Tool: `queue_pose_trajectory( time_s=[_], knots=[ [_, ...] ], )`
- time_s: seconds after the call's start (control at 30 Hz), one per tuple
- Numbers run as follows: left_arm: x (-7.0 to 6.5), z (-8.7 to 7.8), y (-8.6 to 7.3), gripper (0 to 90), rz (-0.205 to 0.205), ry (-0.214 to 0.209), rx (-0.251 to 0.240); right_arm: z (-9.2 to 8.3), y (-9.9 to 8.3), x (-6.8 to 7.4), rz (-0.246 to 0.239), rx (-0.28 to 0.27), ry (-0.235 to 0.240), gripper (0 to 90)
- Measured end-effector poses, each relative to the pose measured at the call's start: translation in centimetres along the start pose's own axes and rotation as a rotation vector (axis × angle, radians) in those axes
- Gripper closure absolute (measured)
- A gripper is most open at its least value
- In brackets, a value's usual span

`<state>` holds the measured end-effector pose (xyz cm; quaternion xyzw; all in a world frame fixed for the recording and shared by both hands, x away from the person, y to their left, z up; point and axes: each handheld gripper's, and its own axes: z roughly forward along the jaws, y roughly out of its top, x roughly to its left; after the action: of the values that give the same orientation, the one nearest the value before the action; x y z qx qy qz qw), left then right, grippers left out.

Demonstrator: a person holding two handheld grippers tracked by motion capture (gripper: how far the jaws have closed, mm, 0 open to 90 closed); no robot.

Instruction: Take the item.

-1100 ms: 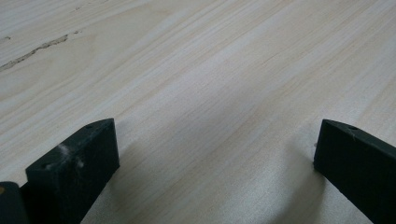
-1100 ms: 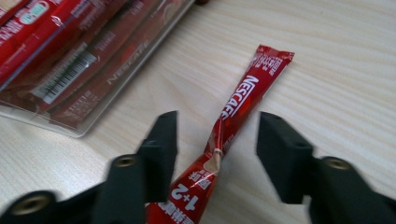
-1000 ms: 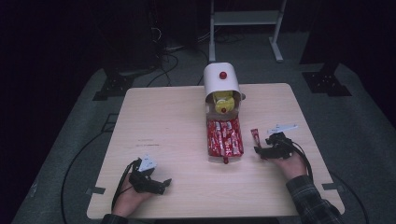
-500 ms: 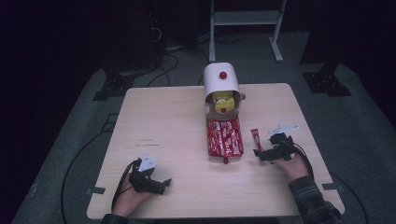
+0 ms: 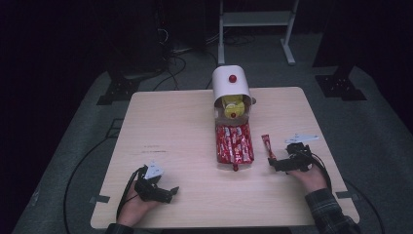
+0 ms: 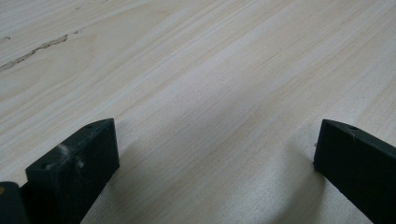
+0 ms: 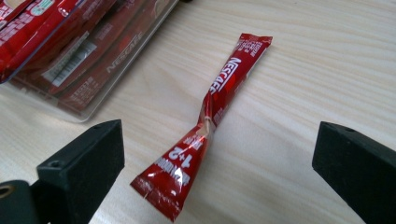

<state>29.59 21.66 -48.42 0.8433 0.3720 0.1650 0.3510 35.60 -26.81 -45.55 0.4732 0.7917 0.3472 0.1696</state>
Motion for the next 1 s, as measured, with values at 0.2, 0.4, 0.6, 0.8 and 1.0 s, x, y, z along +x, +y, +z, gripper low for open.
queue_pose_trajectory(
  time_s=[0.2, 0.4, 0.6, 0.8, 1.0],
  knots=[
    [0.0, 0.0, 0.0, 0.0, 0.003, 0.001, 0.000, -0.6, -0.8, -0.1, -0.003, -0.004, 0.002, 1.6],
    [0.0, 0.0, 0.0, 0.0, -0.001, 0.000, -0.004, -1.3, -1.5, -0.1, 0.006, -0.016, 0.008, 1.6],
    [0.0, 0.0, 0.0, 0.0, -0.001, 0.000, -0.003, -1.7, -2.3, -0.1, 0.004, -0.002, 0.009, 1.6],
    [0.0, 0.0, 0.0, 0.0, -0.001, 0.000, -0.004, -2.0, -3.0, -0.2, 0.013, -0.002, 0.001, 1.6],
    [0.0, 0.0, 0.0, 0.0, -0.001, 0.001, -0.003, -2.2, -3.8, -0.4, 0.017, 0.016, 0.000, 1.6]
  ],
)
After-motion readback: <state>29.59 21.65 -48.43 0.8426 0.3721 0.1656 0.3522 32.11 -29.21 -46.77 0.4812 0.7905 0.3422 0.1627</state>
